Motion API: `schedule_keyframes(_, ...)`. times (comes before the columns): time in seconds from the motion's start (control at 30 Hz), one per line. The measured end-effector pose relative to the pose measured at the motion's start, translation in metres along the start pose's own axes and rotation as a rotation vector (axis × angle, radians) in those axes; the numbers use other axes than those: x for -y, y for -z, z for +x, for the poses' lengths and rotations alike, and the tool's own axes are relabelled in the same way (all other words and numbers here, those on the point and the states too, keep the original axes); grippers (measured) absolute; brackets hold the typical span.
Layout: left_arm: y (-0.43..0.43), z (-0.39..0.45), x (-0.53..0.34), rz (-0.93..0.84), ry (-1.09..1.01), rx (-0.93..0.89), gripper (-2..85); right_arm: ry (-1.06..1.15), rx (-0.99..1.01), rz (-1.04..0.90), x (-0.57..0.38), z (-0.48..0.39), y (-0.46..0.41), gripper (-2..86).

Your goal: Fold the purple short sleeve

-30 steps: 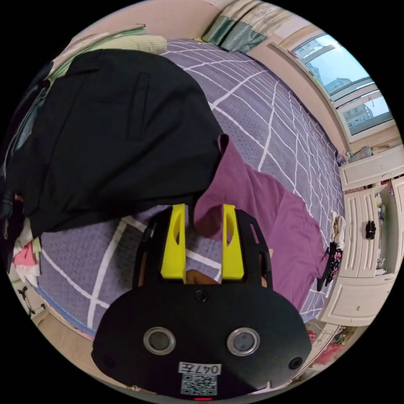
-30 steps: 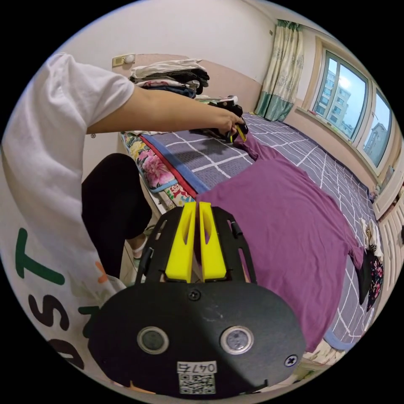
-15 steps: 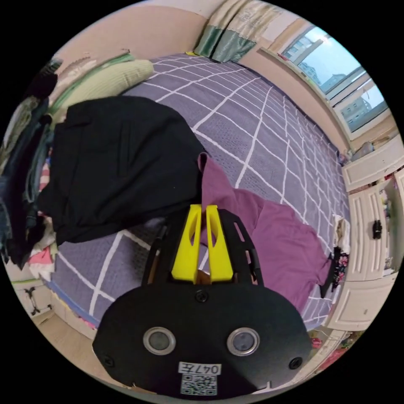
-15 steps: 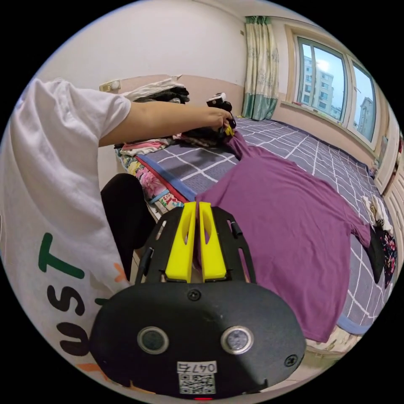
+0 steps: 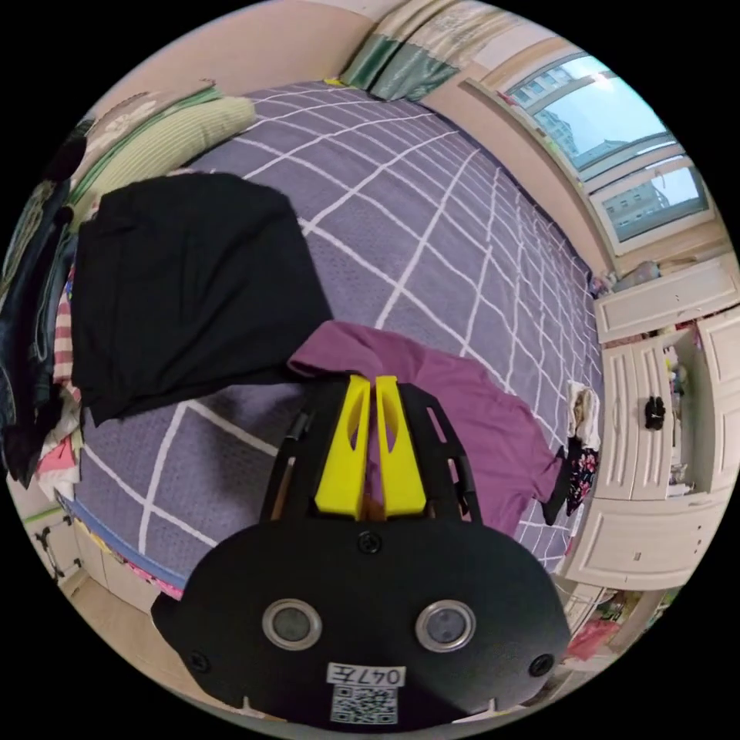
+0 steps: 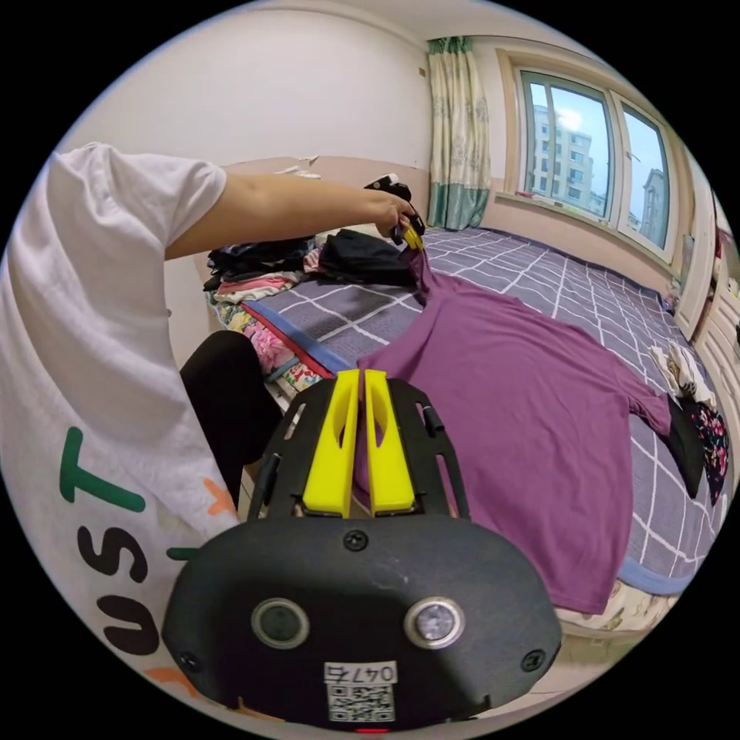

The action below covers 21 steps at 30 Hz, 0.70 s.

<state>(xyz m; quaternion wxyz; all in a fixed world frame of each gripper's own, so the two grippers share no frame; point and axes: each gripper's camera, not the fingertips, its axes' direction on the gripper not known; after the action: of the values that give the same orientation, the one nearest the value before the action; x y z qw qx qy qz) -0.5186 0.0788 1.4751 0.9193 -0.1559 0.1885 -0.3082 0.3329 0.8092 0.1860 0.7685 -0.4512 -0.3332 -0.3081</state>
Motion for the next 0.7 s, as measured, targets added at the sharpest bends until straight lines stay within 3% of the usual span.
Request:
schedule_keyframes(0.23,-0.010,0.119,-0.008,0.035,-0.188,-0.218,-0.6,-0.082,-0.083,0.012,0.013,0.034,0.037,0.0)
schedule_keyframes(0.53,-0.117,0.264,-0.048,-0.055,-0.363,-0.239,-0.6,-0.259,-0.133,-0.021,-0.007,0.095,0.063,0.0)
schedule_keyframes(0.7,-0.179,0.299,-0.067,-0.094,-0.399,-0.220,-0.5,-0.384,-0.090,-0.040,-0.020,0.128,0.053,-0.1)
